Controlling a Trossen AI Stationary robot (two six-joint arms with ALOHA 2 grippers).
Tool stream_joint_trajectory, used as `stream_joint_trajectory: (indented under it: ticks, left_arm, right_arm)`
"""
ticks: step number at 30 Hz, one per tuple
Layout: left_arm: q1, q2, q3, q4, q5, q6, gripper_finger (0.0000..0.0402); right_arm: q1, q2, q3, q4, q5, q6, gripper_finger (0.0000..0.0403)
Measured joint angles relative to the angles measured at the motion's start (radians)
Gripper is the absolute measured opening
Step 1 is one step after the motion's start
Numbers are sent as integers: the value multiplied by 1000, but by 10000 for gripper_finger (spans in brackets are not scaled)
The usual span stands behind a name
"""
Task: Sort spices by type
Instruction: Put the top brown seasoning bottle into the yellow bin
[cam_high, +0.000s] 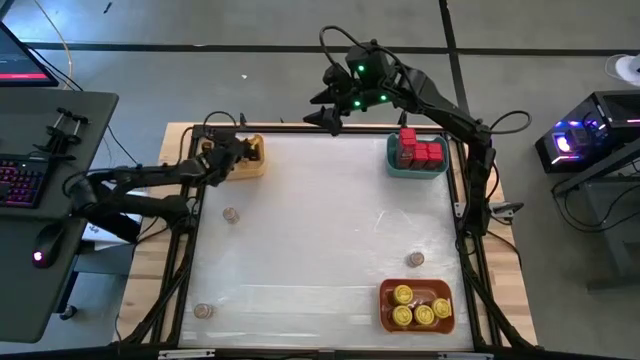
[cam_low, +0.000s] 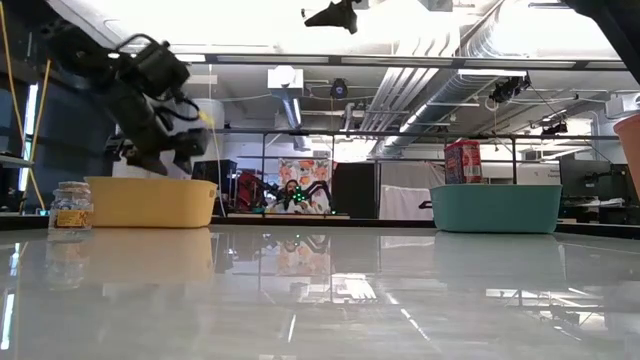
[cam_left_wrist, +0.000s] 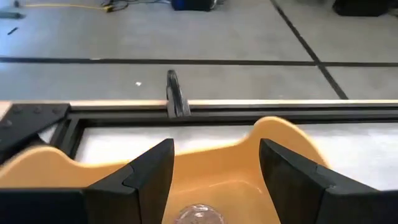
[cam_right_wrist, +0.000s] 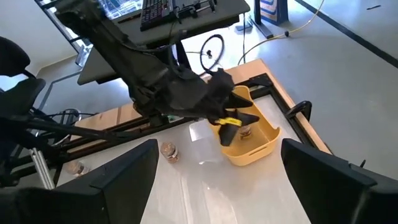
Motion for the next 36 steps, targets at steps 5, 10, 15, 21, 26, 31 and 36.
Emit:
stream_joint_trajectory:
  ticks: [5, 10, 15, 21, 26, 31, 36]
  left_arm:
    - [0, -155, 7, -99, 134, 48, 203]
    - [11, -259, 156, -480, 350, 12, 77]
    - [92, -145, 378, -761, 553, 87, 9]
    - [141, 163, 688, -1175, 603, 257, 1]
    - [142, 349, 812, -1404, 549, 361, 0]
    - [147, 387, 823, -1320, 469, 408, 0]
    - [159, 433, 823, -1298, 474, 454, 0]
  right_arm:
    - [-13, 0, 0, 2, 0, 0, 336]
    - [-27, 0, 0, 3, 0, 0, 336]
    - [-43, 0, 0, 12, 0, 0, 336]
    - [-47, 0, 0, 18, -5, 0, 336]
    - [-44, 0, 0, 4, -10, 0, 336]
    - [-44, 0, 0, -22, -11, 27, 336]
    - [-40, 0, 0, -31, -11, 27, 336]
